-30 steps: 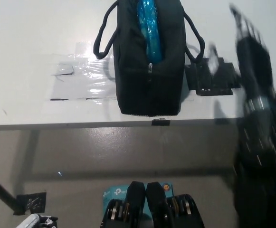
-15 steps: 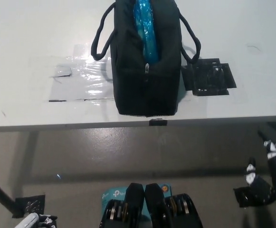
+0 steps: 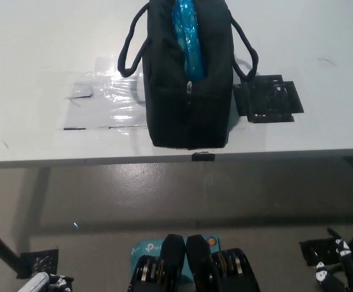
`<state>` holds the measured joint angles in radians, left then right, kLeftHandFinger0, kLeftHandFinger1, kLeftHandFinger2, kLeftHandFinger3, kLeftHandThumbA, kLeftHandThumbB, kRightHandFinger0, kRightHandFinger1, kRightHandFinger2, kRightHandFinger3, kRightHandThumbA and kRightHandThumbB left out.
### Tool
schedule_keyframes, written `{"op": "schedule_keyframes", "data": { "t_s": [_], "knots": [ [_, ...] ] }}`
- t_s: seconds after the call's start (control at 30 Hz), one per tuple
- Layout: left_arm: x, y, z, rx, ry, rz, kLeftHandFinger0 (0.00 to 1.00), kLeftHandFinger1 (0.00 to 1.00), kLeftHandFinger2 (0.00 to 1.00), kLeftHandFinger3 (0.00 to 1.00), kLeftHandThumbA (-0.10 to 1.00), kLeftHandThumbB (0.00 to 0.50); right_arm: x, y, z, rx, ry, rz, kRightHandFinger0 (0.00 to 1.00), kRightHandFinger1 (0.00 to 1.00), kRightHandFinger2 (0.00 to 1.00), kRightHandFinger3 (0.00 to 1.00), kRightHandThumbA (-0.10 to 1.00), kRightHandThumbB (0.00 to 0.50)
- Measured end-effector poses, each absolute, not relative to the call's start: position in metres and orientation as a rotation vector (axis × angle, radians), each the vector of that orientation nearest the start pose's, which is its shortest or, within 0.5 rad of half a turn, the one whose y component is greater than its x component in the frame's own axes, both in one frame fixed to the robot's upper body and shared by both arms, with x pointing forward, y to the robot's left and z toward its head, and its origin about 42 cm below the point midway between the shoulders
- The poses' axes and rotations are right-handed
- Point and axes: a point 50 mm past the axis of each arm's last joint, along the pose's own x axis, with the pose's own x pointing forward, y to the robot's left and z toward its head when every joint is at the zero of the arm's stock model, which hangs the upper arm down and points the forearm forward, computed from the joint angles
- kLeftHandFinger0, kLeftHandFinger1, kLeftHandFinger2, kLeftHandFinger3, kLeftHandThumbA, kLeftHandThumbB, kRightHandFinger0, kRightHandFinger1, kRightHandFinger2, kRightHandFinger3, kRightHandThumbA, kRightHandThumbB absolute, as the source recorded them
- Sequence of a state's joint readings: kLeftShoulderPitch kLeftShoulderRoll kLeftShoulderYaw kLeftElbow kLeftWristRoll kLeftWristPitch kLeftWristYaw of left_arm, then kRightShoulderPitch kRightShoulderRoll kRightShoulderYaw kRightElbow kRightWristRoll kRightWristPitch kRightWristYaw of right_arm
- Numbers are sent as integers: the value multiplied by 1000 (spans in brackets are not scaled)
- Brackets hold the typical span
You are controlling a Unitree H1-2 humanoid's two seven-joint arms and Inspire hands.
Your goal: The robot uses its right hand to pick up a stack of plates kept in the middle of the desk and put it inside a bag kept next to it
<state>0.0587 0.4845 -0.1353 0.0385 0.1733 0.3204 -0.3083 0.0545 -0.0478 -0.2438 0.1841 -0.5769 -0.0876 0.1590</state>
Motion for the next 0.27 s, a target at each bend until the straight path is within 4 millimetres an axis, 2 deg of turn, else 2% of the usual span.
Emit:
{"op": "schedule_keyframes", "data": {
  "t_s": [0.1,0.27],
  "knots": [
    [251,346,68,601,525,-314,760,813,846,841,-100,155,249,-293,28,-534,244,-34,597,622,677,979,213,279],
    [254,352,72,596,511,-286,776,839,860,842,-100,158,255,-301,33,-463,154,-99,530,575,651,966,211,281]
  ]
}}
